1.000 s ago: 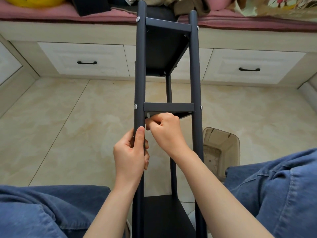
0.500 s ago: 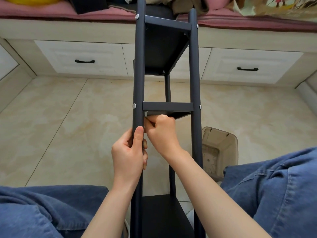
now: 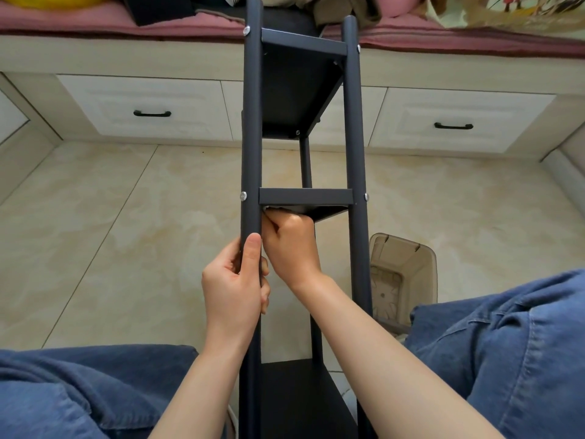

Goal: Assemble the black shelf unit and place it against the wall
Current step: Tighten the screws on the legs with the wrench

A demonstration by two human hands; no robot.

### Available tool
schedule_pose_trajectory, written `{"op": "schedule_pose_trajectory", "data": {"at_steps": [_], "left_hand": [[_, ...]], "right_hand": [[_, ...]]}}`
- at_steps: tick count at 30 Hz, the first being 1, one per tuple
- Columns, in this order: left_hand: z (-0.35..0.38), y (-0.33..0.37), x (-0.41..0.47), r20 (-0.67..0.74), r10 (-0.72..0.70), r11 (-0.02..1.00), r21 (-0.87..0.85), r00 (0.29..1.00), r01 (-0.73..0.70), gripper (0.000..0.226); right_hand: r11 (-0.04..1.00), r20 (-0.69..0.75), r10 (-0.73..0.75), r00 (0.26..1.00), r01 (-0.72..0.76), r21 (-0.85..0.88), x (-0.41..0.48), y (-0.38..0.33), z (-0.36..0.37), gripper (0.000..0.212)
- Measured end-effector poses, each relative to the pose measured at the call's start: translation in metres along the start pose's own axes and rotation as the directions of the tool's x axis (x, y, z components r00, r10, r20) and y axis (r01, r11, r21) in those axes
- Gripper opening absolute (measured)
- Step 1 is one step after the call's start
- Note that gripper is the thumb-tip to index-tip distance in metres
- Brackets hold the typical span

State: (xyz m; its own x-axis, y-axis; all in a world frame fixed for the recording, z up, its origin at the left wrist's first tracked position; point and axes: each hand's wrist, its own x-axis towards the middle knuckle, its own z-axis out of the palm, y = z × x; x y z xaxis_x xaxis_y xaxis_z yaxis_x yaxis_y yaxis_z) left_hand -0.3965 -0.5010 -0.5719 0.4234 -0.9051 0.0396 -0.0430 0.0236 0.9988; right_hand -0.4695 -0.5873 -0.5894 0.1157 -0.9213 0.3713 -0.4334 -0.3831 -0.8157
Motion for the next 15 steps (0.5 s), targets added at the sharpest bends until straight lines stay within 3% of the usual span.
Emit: {"op": "schedule_pose_trajectory", "data": {"at_steps": [4,9,15], "left_hand": [[0.001,0.0,0.0,0.0,-0.009,1.0,-0.015,1.0,0.009,0.039],[0.001,0.001,-0.001,0.003,-0.003,1.0,-0.013,1.0,0.003,0.039],[0.001,0.002,-0.002,0.003,-0.003,1.0,-0.02,1.0,0.003,0.037]], "right_hand": [[0.998,0.046,0.056,0.997,-0.056,-0.011,-0.003,0.003,-0.007,0.029],[0.972,0.122,0.231,0.965,-0.236,0.022,-0.004,0.0,-0.016,0.035],[0.966,0.134,0.239,0.962,-0.249,0.063,-0.003,-0.012,-0.026,0.033]]}}
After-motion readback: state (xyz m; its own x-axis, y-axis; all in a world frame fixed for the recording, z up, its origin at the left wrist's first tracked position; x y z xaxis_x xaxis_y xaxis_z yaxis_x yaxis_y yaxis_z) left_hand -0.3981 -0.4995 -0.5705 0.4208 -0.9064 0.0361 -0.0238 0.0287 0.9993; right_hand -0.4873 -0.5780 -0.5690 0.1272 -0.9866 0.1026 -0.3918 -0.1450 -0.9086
